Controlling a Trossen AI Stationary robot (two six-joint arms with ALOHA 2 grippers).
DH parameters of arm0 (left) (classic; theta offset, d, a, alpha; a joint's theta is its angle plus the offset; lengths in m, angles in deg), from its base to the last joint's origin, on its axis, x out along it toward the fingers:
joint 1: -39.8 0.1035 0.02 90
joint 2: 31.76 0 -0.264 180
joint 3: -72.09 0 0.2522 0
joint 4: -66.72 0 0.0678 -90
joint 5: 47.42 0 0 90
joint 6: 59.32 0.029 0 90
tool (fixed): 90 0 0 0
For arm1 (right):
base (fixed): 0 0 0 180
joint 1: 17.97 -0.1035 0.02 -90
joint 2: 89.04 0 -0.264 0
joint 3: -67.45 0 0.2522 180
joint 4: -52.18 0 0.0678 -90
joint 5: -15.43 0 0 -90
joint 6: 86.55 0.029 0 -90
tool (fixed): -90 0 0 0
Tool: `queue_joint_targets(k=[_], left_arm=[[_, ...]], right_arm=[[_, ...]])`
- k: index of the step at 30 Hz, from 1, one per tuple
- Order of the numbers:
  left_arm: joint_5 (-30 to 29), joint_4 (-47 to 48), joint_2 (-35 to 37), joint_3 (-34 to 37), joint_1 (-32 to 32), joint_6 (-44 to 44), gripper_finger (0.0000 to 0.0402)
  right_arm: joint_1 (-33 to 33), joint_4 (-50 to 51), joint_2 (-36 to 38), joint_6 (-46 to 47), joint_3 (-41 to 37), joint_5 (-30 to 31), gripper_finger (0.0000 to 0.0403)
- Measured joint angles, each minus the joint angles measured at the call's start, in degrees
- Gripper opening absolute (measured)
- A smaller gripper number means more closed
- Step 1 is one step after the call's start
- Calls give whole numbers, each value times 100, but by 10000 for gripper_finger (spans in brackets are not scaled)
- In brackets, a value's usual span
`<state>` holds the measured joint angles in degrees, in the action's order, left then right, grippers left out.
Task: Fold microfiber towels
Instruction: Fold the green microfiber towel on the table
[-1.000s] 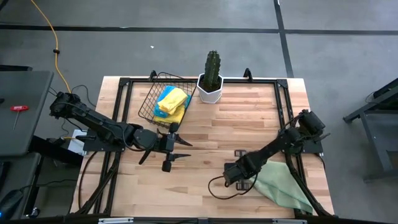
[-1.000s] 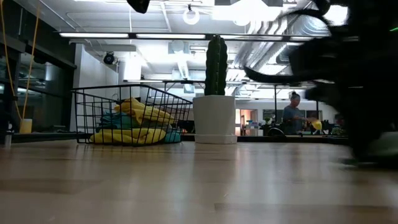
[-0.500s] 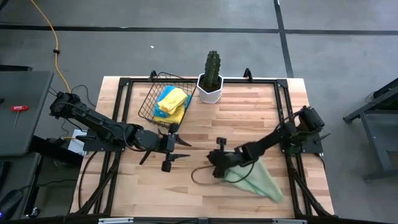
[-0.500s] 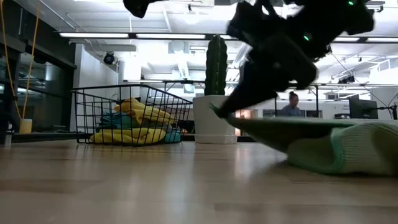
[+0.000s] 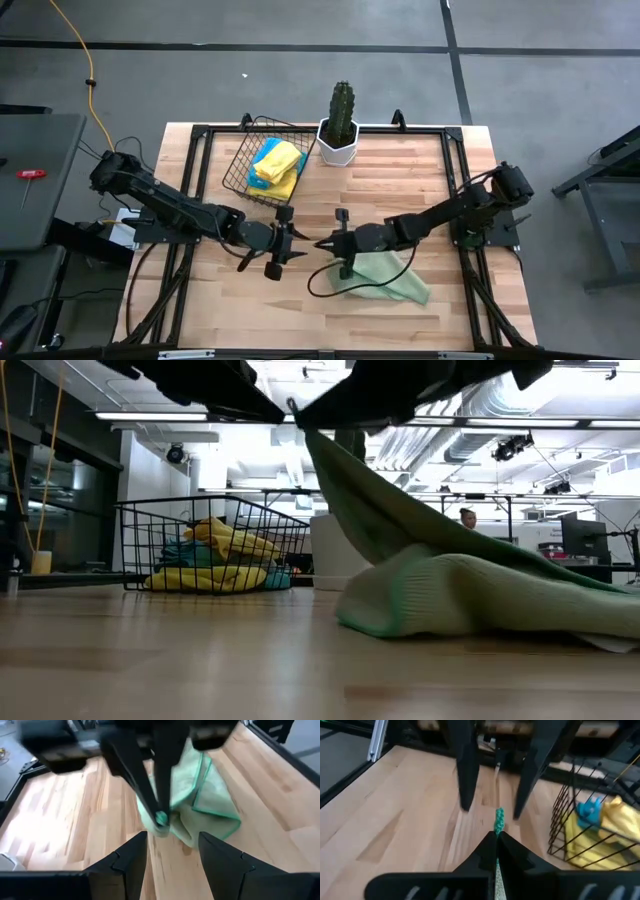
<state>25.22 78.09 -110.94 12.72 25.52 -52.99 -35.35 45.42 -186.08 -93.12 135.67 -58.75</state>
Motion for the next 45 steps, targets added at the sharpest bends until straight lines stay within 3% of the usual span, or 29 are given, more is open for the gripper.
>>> queue_joint_targets(k=[12,19,27,45], left_arm=[[-270,-660,-160,2,19,131,168],[425,-656,-160,2,127,-13,168],[430,-645,-160,2,157,-30,159],[347,-777,-162,2,157,-5,52]], right_arm=[[14,157,113,-144,2,-347,0],[38,97,114,-129,2,-232,0],[64,-91,114,-121,2,-214,0],[132,-78,111,-98,2,-189,0]])
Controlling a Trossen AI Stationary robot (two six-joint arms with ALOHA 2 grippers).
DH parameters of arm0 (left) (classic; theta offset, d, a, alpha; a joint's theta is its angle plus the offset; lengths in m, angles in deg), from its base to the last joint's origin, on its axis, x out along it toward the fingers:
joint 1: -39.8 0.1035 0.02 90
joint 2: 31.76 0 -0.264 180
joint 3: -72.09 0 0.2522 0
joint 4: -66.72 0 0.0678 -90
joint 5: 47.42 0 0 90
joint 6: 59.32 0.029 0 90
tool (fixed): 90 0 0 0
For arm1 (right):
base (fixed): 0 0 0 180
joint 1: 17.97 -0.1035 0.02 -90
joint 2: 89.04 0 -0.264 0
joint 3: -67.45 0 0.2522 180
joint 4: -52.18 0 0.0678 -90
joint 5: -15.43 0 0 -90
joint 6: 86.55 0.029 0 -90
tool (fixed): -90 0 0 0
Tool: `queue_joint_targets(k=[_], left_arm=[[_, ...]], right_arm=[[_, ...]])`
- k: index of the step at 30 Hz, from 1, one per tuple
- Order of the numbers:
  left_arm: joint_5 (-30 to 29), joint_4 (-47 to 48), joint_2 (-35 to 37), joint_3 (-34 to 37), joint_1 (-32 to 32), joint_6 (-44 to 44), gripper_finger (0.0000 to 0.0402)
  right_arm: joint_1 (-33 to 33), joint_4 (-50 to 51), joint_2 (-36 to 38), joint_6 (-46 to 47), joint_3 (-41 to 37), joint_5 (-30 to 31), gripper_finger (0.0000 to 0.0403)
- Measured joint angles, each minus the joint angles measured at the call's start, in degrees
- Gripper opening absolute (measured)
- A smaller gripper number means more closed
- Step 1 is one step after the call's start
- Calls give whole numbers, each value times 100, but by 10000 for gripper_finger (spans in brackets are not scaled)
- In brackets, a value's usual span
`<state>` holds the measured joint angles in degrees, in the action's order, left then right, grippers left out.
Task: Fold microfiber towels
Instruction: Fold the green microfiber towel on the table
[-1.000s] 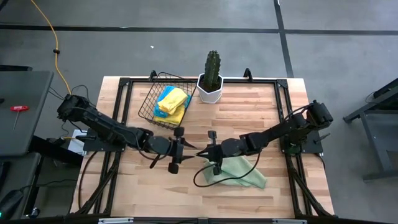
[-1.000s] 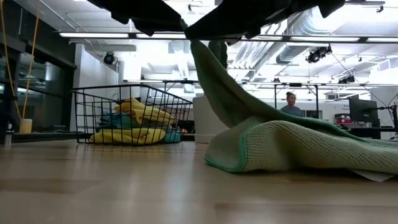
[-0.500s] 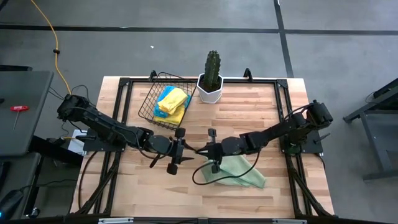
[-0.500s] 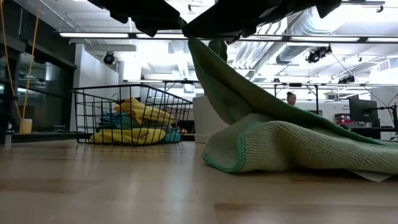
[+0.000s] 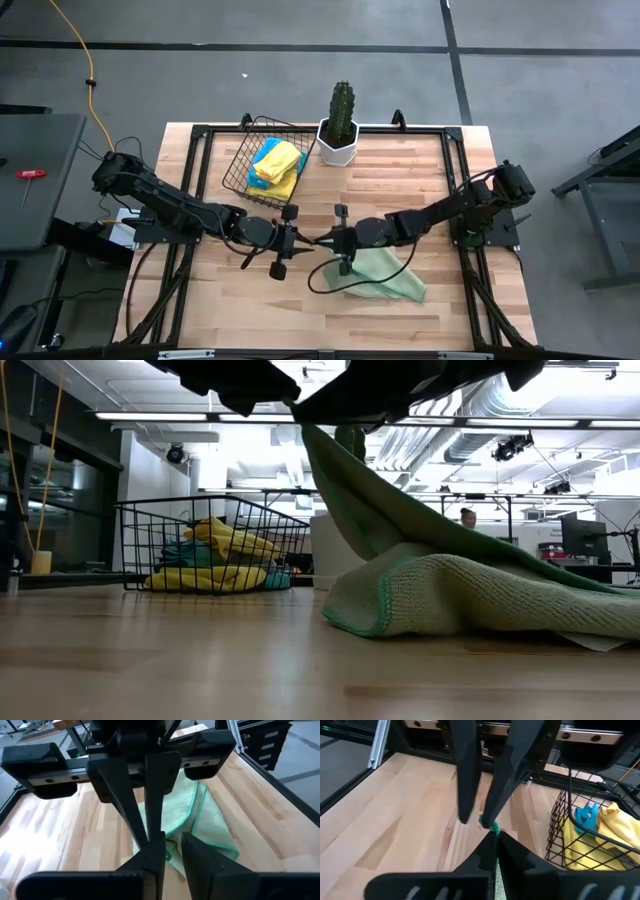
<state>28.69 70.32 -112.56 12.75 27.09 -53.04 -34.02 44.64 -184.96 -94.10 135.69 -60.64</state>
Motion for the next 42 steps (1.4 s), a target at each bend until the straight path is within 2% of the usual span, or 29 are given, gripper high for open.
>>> queue_joint_targets(k=[7,14,30,37,42], left_arm=[[-76,10,0,0,0,136,35],[-549,267,0,-2,-4,6,35],[-515,295,0,-2,-36,-8,37],[-960,265,0,-2,-173,-22,88],[-833,265,0,-2,-199,-28,132]], right_arm=[[-5,4,0,0,0,-3,0],[0,35,-4,-8,0,-45,0],[-7,9,-4,-22,2,-71,0],[-7,-5,-4,-24,9,-71,0],[-7,-4,-4,-24,9,-69,0]])
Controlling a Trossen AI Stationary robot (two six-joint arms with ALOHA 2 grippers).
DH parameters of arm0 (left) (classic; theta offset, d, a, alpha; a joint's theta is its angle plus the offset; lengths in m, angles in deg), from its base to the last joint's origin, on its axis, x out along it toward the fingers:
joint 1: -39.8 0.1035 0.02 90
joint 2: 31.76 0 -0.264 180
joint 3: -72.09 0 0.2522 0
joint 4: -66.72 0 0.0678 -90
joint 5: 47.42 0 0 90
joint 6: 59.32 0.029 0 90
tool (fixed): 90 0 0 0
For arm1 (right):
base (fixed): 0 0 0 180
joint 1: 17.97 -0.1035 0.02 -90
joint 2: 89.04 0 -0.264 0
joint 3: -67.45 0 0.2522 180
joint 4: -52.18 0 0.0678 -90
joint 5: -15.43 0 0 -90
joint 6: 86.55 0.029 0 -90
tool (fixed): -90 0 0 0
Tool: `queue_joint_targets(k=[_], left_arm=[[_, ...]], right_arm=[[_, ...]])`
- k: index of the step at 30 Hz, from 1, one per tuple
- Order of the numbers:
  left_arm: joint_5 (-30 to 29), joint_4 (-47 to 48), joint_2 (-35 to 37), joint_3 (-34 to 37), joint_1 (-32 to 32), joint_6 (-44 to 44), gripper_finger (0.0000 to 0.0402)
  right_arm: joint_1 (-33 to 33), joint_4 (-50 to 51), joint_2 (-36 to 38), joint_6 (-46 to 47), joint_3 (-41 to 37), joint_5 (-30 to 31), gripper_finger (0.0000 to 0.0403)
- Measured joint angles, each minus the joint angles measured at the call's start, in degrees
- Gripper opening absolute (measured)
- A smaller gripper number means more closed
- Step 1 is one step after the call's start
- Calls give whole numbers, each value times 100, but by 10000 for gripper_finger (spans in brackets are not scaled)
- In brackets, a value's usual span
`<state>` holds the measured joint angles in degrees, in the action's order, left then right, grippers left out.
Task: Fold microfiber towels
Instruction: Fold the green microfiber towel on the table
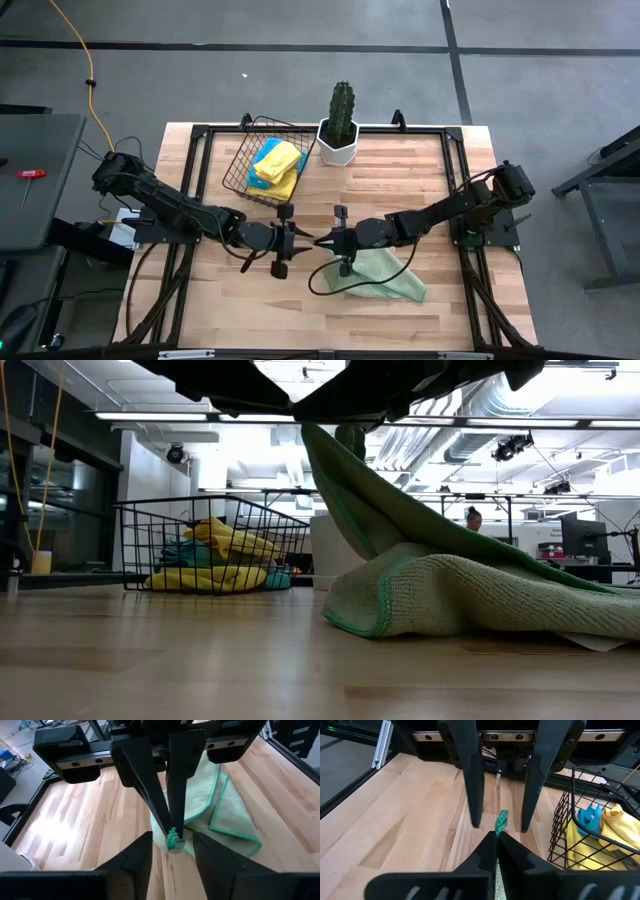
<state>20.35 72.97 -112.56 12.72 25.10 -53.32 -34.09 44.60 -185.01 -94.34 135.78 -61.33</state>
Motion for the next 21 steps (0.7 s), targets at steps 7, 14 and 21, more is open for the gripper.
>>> queue_joint_targets(k=[7,14,21], left_arm=[[235,35,0,0,0,-10,156],[56,33,0,0,4,20,147],[53,18,0,0,4,20,120]], right_arm=[[0,-75,0,0,0,0,0],[0,-120,0,0,0,2,0],[2,-120,0,-2,0,4,0]])
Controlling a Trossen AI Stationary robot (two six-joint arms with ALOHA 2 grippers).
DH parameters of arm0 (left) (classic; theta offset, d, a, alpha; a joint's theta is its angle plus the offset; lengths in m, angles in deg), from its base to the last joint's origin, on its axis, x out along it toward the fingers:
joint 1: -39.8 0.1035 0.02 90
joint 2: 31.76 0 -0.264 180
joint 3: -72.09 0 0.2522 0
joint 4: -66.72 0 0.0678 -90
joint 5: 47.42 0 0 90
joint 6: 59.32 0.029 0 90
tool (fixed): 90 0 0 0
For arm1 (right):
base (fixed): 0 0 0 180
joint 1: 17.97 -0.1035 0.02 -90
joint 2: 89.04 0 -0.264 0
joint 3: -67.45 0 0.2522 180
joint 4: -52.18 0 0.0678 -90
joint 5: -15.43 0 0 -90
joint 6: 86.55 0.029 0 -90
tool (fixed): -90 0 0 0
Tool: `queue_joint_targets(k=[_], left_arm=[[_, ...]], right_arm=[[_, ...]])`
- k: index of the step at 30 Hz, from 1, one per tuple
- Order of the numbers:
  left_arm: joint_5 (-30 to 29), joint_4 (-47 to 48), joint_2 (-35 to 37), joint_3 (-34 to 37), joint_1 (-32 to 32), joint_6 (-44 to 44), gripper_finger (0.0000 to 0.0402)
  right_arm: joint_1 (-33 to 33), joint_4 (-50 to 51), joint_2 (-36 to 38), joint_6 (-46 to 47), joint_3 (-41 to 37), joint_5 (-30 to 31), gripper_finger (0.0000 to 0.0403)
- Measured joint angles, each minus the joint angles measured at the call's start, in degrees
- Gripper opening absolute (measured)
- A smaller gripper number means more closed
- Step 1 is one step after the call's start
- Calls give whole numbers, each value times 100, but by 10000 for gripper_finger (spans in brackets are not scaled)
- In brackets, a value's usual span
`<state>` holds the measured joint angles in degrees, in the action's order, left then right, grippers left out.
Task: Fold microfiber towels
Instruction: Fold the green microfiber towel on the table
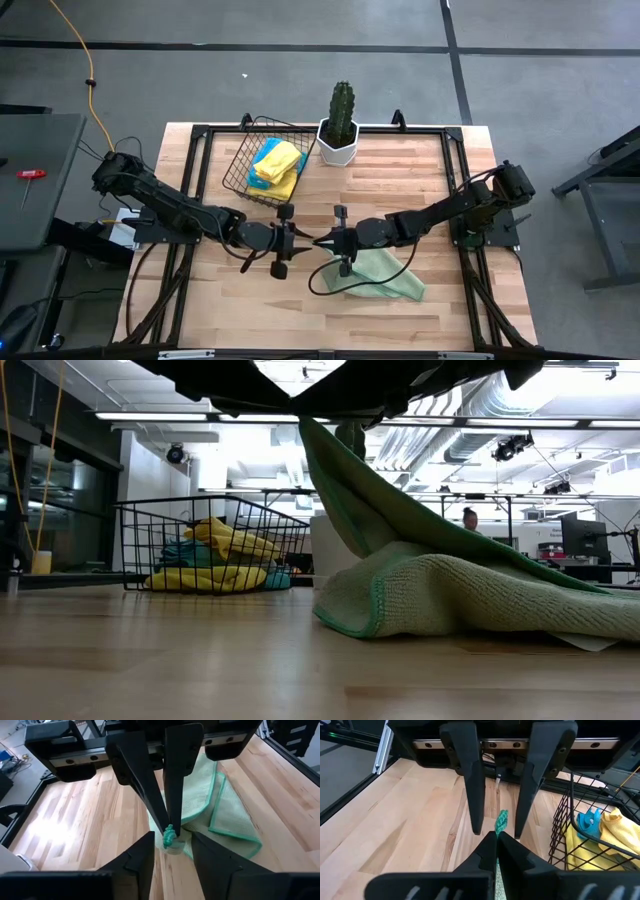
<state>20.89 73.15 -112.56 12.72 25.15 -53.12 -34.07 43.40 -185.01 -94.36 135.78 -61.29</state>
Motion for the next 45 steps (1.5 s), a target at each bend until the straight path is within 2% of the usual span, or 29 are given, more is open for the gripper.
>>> queue_joint_targets(k=[9,41,45], left_arm=[[2,-184,0,-7,0,2,71],[7,-95,0,-4,-2,153,57],[7,-97,0,-4,-2,243,46]], right_arm=[[0,2,0,-4,0,0,0],[0,0,7,-18,-4,4,0],[2,2,7,-18,-4,7,0]])
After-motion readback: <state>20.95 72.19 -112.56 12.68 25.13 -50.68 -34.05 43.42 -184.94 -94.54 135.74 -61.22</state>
